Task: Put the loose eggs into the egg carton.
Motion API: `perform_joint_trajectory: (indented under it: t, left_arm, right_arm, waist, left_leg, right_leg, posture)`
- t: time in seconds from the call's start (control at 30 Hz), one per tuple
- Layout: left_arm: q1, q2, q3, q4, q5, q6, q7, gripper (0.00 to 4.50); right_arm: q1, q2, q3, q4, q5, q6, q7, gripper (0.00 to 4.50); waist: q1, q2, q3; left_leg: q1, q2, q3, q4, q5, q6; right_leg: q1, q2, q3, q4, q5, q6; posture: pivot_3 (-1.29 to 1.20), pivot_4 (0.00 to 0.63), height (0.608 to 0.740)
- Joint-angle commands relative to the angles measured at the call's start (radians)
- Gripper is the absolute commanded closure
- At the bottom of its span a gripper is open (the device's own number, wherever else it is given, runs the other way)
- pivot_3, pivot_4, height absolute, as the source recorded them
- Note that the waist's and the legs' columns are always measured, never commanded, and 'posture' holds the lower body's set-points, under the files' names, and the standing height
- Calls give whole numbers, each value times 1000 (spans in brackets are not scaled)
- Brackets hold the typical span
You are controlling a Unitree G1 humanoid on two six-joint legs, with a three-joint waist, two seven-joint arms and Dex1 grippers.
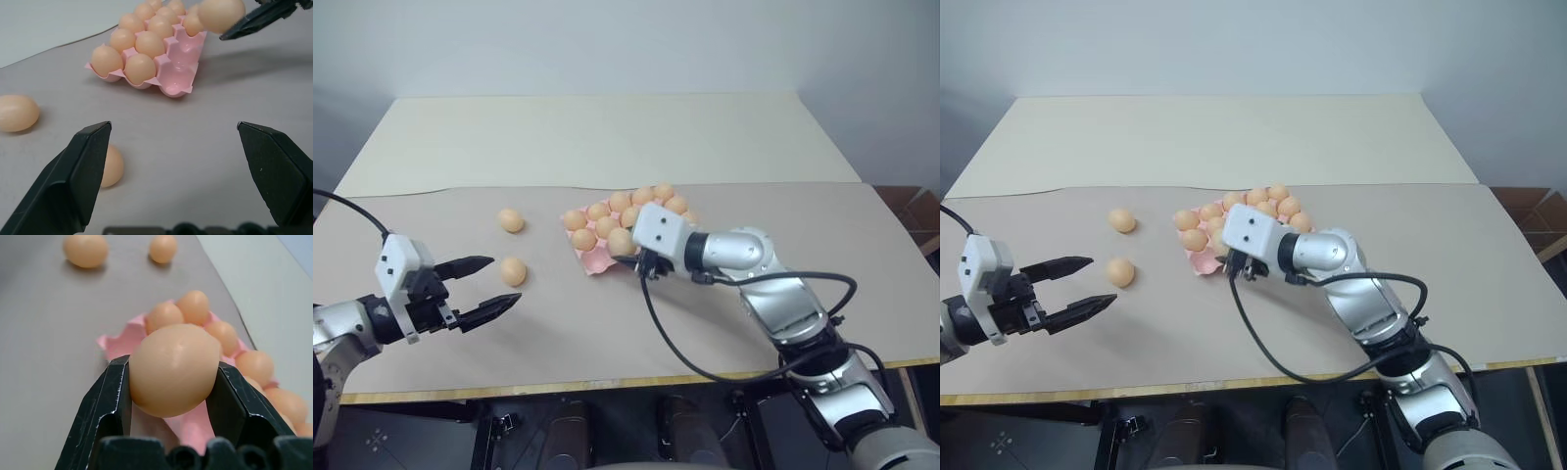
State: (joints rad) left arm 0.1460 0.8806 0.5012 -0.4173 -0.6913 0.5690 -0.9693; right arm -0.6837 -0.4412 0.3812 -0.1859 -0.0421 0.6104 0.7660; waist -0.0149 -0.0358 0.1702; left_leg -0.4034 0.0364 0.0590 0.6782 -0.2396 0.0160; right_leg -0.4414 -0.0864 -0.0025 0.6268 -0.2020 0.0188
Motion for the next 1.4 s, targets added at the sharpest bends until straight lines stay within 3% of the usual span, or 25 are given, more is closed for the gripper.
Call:
perform_joint_trajectory:
  t: [0.03,0.17,0.43,0.67,0.9,1.13,1.4]
  left_arm:
    - [-5,-2,24,-25,-8,-11,8,0]
    - [4,-6,30,-34,-11,-10,12,0]
    - [26,-9,43,-53,-16,-6,23,0]
    - [13,-9,24,-43,-10,-11,23,0]
    - [24,0,36,-2,12,-31,-6,0]
    - [37,7,53,24,33,-45,-25,0]
    - [16,4,32,25,36,-35,-11,0]
  right_arm:
    - [-45,2,-32,126,-32,-88,-41,2472]
    - [-81,28,-32,255,-57,-147,-83,2472]
    - [-78,38,-75,174,-35,-111,-82,34]
    - [-46,-11,-170,-87,66,39,-27,34]
    - [191,-201,-435,-332,274,122,98,34]
    - [512,-350,-755,-356,462,-27,299,34]
    - [610,-399,-797,-294,497,-96,314,34]
  waist:
    - [0,0,0]
    - [-4,0,0]
    - [-3,0,0]
    - [1,0,0]
    - [10,0,0]
    - [11,0,0]
    - [3,0,0]
  left_leg:
    - [0,0,0,0,0,0]
    - [-1,0,0,0,0,0]
    - [-2,0,0,-1,0,0]
    - [-2,0,-1,-1,0,0]
    - [-2,-1,-1,-1,0,0]
    - [-1,-1,-1,-1,0,0]
    - [3,0,0,0,0,0]
  right_leg:
    - [0,0,0,0,0,-1]
    - [-1,0,0,0,3,3]
    - [-1,0,0,-1,3,3]
    - [-1,0,0,-1,3,3]
    - [0,-2,-2,-2,2,4]
    - [1,-2,-2,-3,-5,6]
    - [3,-2,-1,-1,-6,6]
  posture:
    - [0,150,740]
    - [0,150,740]
    - [0,150,740]
    - [0,150,740]
    - [0,150,740]
    - [0,150,740]
    - [0,150,740]
